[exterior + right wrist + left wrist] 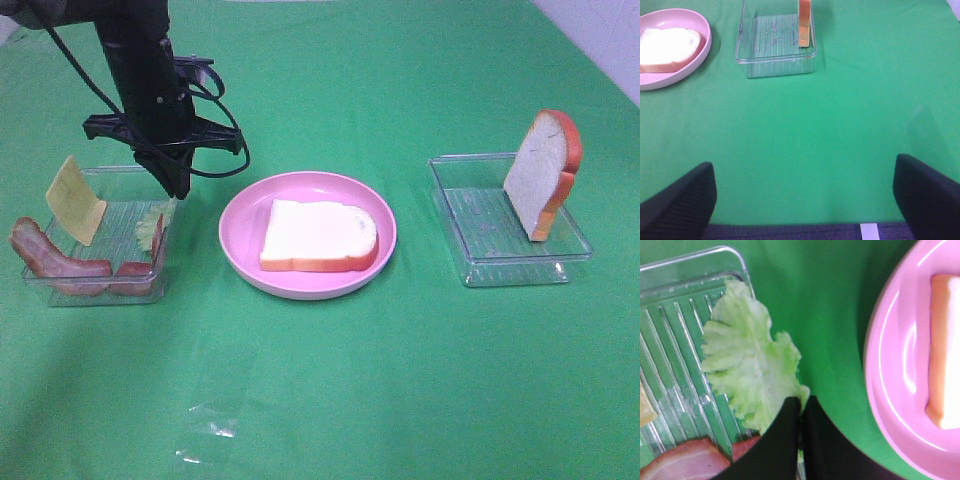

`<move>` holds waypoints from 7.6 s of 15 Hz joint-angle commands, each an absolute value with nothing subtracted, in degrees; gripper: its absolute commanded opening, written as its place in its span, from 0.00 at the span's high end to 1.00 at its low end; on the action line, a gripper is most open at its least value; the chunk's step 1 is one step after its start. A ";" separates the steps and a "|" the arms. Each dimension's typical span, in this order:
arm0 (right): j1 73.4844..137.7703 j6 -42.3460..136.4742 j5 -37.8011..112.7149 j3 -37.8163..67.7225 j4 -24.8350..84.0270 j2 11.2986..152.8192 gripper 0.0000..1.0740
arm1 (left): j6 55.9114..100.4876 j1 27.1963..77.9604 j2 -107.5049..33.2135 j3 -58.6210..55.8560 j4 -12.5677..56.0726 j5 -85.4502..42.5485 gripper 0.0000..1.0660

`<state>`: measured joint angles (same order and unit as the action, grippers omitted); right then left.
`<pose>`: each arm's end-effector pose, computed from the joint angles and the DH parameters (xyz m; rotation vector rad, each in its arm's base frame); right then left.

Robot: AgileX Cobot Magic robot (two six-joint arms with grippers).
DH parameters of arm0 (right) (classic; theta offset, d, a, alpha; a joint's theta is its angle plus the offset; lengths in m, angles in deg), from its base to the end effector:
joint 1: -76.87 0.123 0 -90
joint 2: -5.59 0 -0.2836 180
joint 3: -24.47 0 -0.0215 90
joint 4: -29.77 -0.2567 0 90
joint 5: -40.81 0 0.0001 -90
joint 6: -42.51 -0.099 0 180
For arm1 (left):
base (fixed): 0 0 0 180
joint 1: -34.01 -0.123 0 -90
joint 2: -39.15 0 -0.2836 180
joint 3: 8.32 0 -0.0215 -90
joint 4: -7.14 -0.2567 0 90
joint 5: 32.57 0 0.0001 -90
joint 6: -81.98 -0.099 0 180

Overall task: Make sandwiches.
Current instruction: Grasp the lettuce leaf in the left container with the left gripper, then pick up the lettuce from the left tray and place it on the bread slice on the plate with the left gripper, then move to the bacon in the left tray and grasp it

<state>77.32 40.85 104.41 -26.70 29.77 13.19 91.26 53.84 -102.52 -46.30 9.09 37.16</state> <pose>0.0108 0.0001 0.2589 0.0226 2.1357 0.0216 0.4582 -0.1686 0.1607 0.2642 3.0257 -0.0918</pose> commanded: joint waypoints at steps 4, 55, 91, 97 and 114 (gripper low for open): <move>77.21 41.54 103.78 -26.82 29.77 11.59 0.14 | 91.84 54.01 -100.92 -48.14 9.43 43.12 1.00; 77.21 41.48 103.78 -26.82 29.77 11.59 0.14 | 84.90 62.66 -103.90 -48.71 21.35 29.77 0.04; 77.21 41.48 103.78 -26.82 29.77 11.59 0.14 | 99.00 56.47 -91.63 -24.70 7.14 41.63 0.17; 77.21 41.48 103.78 -26.82 29.77 11.59 0.14 | 98.60 56.47 -91.63 -24.70 7.14 37.39 0.32; 77.21 41.48 103.78 -26.82 29.77 11.59 0.14 | 98.42 56.47 -91.63 -24.70 7.49 33.32 0.68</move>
